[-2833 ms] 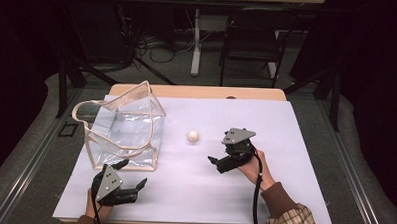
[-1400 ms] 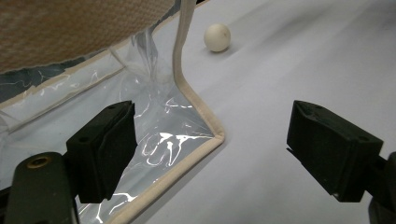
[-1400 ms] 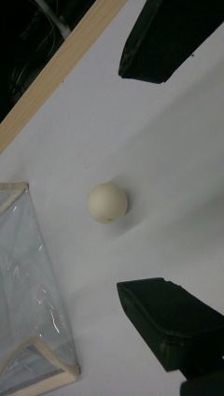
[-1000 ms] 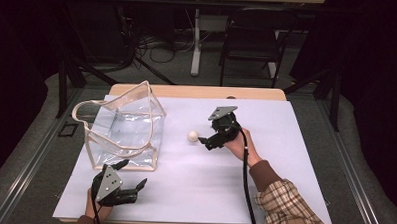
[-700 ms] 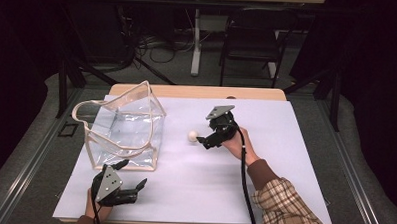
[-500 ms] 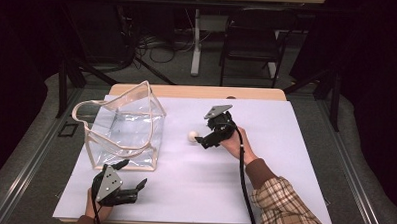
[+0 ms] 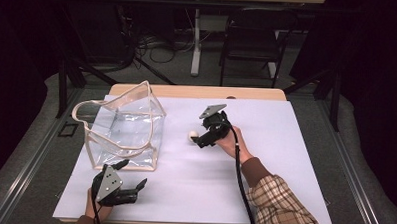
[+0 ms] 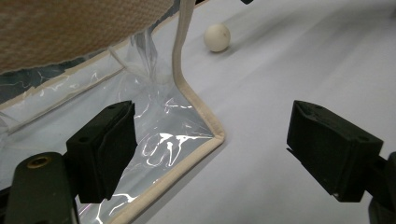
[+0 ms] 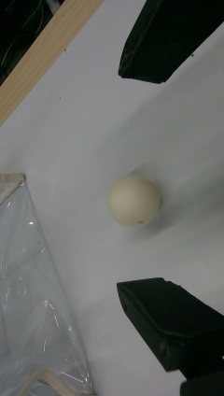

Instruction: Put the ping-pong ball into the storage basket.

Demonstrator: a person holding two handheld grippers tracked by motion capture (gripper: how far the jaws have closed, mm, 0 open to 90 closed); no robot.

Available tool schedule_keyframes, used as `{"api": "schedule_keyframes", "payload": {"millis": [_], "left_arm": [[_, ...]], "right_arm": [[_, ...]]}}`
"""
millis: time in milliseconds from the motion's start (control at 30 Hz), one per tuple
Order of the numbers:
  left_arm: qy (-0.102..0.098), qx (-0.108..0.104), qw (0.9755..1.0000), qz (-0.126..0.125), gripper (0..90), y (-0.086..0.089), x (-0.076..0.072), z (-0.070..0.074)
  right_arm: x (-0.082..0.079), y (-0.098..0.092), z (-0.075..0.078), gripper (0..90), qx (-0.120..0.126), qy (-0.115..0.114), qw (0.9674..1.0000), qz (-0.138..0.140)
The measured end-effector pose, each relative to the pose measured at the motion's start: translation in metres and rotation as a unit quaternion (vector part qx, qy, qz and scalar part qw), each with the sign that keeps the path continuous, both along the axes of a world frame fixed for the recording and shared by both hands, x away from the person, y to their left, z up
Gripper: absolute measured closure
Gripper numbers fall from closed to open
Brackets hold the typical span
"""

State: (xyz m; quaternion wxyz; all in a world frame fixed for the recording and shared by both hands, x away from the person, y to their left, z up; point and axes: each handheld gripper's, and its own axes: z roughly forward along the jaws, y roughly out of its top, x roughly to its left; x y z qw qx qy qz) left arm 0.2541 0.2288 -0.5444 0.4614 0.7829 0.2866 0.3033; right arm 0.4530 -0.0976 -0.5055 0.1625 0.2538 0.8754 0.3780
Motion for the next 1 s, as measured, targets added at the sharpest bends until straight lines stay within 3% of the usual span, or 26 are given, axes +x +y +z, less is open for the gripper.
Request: {"api": "schedule_keyframes", "payload": {"millis": [1000], "left_arm": [[-0.001,0.005,1.0,-0.001,16.0,0.001,0.0,0.0]], "right_arm": [[0.012,0.021,-0.021,0.0,-0.009,0.025,0.9997,0.0]]}}
